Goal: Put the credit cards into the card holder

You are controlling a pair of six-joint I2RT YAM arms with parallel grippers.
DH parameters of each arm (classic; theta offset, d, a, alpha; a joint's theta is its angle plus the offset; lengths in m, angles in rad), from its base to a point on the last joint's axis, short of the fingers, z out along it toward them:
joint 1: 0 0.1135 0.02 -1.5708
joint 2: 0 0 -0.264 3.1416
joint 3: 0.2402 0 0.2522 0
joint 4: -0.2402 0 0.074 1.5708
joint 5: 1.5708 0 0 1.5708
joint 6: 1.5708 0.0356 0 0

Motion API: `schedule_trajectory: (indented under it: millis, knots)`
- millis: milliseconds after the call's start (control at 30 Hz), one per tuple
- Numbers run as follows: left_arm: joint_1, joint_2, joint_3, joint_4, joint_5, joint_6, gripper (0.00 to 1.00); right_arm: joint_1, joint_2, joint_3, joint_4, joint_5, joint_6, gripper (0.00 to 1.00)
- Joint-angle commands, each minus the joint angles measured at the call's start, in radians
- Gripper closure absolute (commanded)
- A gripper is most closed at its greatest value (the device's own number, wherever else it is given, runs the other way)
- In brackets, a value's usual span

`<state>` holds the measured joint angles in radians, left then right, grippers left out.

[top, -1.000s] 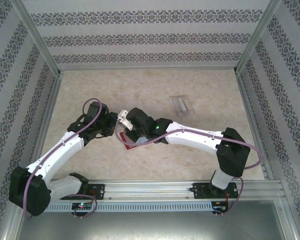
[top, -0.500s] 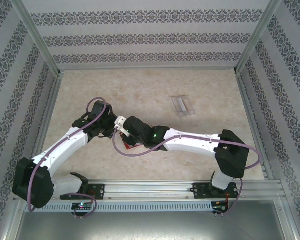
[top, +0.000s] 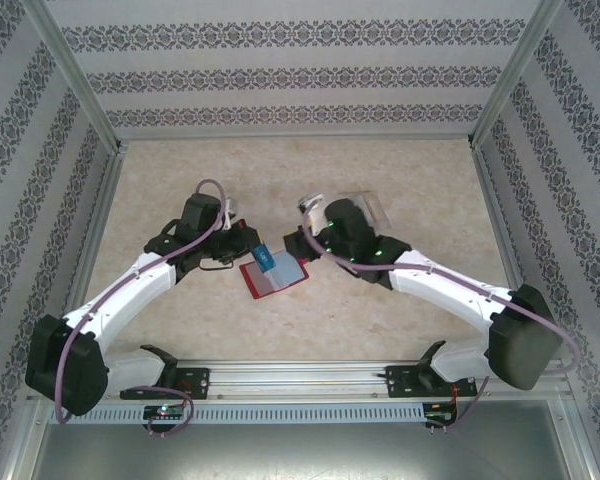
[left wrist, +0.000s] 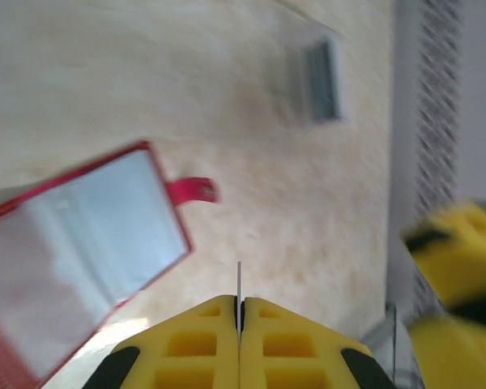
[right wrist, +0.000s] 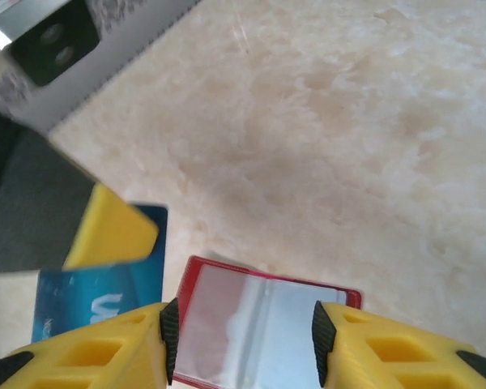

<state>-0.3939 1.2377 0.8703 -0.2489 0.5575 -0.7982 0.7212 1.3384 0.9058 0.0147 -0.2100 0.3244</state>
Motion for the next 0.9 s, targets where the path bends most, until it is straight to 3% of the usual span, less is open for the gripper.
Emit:
schedule_trajectory:
  millis: [0,300,433,867]
  knots:
    - [-0.016,-0.003,0.026,0.148,0.207,0.199,0.98,-0.082,-0.006,-0.072,0.196,-0.391,0.222,0.53]
    - [-0.026,0.035,0.091,0.165,0.329,0.271,0.99,-0.105,-0.022,-0.128,0.262,-0.619,0.187,0.53]
    - [-0.03,0.03,0.095,0.172,0.369,0.281,0.99,-0.109,-0.004,-0.126,0.27,-0.664,0.198,0.56]
    - [-0.034,0.006,0.074,0.212,0.44,0.304,0.97,-0.109,-0.006,-0.123,0.342,-0.751,0.248,0.95]
